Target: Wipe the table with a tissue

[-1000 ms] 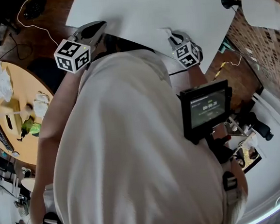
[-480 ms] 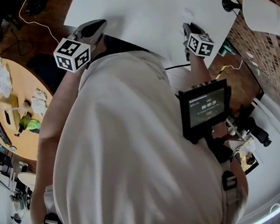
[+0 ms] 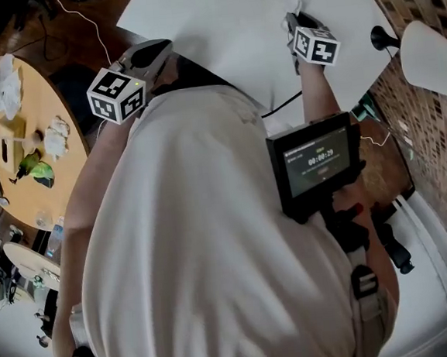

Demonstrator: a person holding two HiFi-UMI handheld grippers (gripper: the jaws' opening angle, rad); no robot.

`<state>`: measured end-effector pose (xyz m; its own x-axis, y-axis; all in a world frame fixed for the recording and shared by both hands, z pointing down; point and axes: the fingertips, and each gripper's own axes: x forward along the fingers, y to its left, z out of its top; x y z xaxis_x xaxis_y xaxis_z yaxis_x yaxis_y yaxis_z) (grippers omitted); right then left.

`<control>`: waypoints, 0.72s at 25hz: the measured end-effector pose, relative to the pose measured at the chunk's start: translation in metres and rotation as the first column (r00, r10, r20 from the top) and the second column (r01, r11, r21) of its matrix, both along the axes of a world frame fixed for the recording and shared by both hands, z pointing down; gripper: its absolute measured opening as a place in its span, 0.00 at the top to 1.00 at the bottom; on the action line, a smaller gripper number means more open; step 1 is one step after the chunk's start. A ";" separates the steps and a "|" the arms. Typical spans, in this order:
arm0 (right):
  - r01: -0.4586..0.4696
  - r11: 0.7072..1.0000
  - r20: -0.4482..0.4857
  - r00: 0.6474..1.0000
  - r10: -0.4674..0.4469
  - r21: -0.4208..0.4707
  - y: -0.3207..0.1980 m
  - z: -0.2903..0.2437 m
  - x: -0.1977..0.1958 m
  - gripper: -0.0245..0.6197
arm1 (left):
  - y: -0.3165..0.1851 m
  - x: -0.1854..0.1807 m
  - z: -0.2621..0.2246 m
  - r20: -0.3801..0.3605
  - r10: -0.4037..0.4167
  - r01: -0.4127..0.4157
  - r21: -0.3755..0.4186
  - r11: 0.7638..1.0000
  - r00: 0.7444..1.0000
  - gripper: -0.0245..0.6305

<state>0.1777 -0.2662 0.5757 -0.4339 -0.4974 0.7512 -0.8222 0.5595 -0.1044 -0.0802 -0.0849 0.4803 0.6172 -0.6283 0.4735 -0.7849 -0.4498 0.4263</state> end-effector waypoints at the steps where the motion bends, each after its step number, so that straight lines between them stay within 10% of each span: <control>1: 0.019 1.000 -0.015 1.000 -0.019 0.004 -0.005 0.001 -0.004 0.87 | 0.005 -0.001 0.000 0.006 -0.011 0.011 -0.002 1.000 1.000 0.95; 11: 0.252 0.964 -0.290 0.932 -0.219 0.083 -0.053 0.023 -0.032 0.87 | 0.042 -0.021 0.005 0.053 -0.184 0.187 -0.041 0.982 0.981 0.95; 18: 0.332 0.933 -0.301 0.911 -0.281 0.136 -0.036 0.022 -0.068 0.88 | 0.056 -0.017 0.010 0.065 -0.211 0.215 -0.053 0.975 0.975 0.95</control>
